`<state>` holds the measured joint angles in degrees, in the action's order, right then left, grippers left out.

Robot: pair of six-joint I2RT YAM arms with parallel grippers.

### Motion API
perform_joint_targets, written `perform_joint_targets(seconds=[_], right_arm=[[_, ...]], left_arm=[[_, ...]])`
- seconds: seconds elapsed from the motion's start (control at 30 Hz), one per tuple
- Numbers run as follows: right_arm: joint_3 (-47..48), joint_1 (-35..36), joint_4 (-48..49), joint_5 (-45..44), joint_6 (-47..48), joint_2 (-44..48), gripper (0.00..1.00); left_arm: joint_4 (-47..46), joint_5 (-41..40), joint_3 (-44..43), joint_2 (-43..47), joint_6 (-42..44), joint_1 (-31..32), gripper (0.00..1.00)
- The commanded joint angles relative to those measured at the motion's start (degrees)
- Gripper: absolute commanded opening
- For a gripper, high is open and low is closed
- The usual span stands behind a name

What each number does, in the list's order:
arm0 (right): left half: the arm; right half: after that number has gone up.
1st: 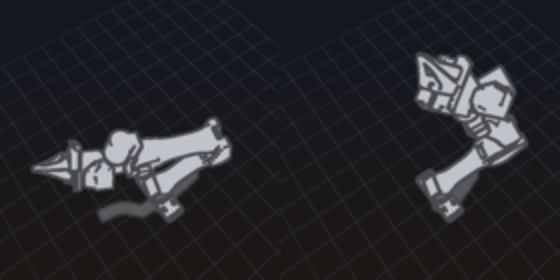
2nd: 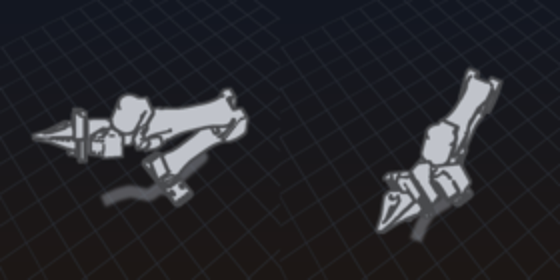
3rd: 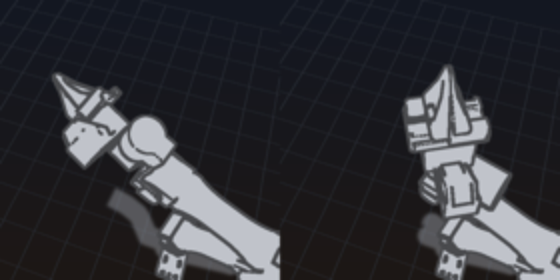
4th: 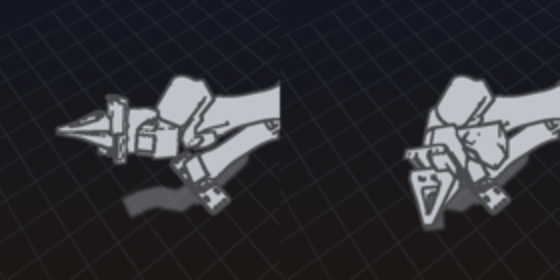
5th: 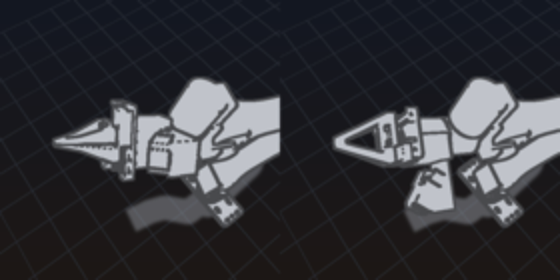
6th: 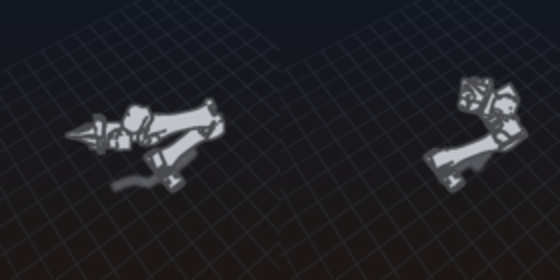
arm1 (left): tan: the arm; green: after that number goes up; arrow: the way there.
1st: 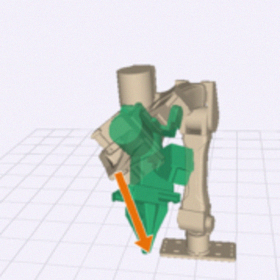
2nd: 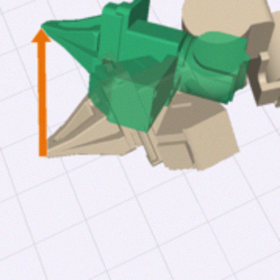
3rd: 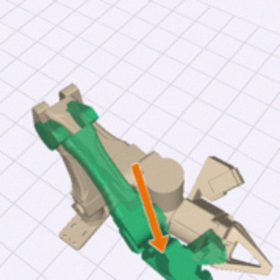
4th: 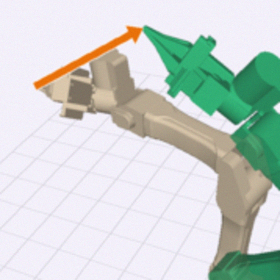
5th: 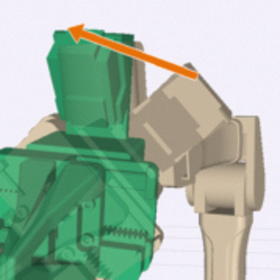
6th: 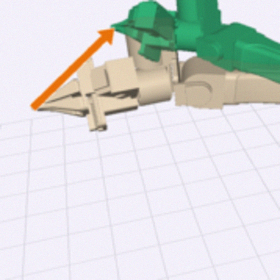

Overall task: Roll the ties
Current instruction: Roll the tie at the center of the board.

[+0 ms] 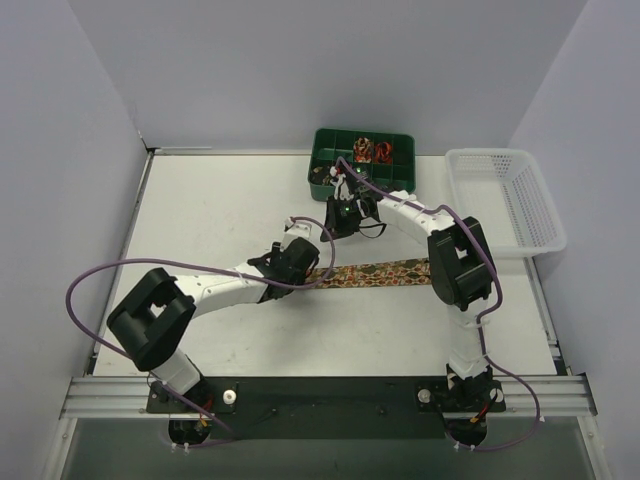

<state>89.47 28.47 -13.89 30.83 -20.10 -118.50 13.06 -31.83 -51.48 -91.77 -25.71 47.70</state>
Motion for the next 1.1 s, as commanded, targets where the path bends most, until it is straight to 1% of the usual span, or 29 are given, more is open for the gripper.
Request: perform_joint_targets(seconds=[0.0, 0.13, 0.37, 0.53, 0.7, 0.77, 0.8, 0.87, 0.9, 0.93, 0.97, 1.0, 1.03, 1.07], right_arm=[[1.06, 0.09, -0.44, 0.99, 0.06, 0.46, 0.02], [1.41, 0.10, -0.44, 1.34, -0.12, 0.02, 0.02], [1.32, 0.53, -0.44, 1.69, -0.12, 0.11, 0.02], [1.58, 1.32, -0.44, 1.69, -0.12, 1.16, 0.02], [2.11, 2.73, -0.44, 2.13, -0.12, 1.78, 0.02], [2.72, 3.61, -0.44, 2.57, -0.38, 1.78, 0.02], [2.81, 3.96, -0.35, 3.27, -0.56, 1.69, 0.02], [3.34, 5.36, -0.44, 3.36, -0.38, 1.69, 0.02], [3.60, 5.98, -0.44, 3.53, -0.21, 1.52, 0.02], [3.87, 6.59, -0.44, 3.62, -0.12, 1.43, 0.02], [4.39, 7.12, -0.44, 3.71, -0.03, 1.25, 0.02], [4.66, 8.17, -0.44, 3.80, -0.03, 0.90, 0.02], [4.92, 8.79, -0.44, 4.06, -0.03, 0.73, 0.02], [5.53, 9.41, -0.52, 4.06, -0.03, 0.46, 0.02]], left_arm=[[-3.83, 3.88, 1.29, -0.61, -2.58, 0.37, 0.52], [-6.73, 7.04, 3.23, -0.60, -4.34, 0.20, 0.52], [-5.33, 5.38, 0.86, -1.75, -3.99, 0.11, 0.52], [-4.27, 4.94, -1.68, 0.53, -1.97, -1.03, 0.58], [-2.78, 8.35, -3.62, 4.57, 0.31, -3.58, 0.61], [-1.99, 9.77, -3.45, 5.80, 0.23, -6.03, 0.63], [-1.81, 12.47, -3.10, 7.29, 0.05, -7.35, 0.65], [-2.24, 16.08, -1.52, 9.23, -0.82, -11.74, 0.66], [-3.47, 20.02, 0.84, 11.50, -1.18, -13.32, 0.66], [-4.18, 22.41, 2.16, 12.57, -1.79, -14.90, 0.69], [-5.05, 24.52, 3.48, 13.71, -2.75, -18.83, 0.72], [-6.89, 26.80, 6.28, 15.63, -3.28, -20.44, 0.72], [-7.95, 31.61, 7.61, 16.44, -3.90, -22.37, 0.73], [-9.18, 34.53, 9.19, 17.05, -4.86, -26.04, 0.76]])
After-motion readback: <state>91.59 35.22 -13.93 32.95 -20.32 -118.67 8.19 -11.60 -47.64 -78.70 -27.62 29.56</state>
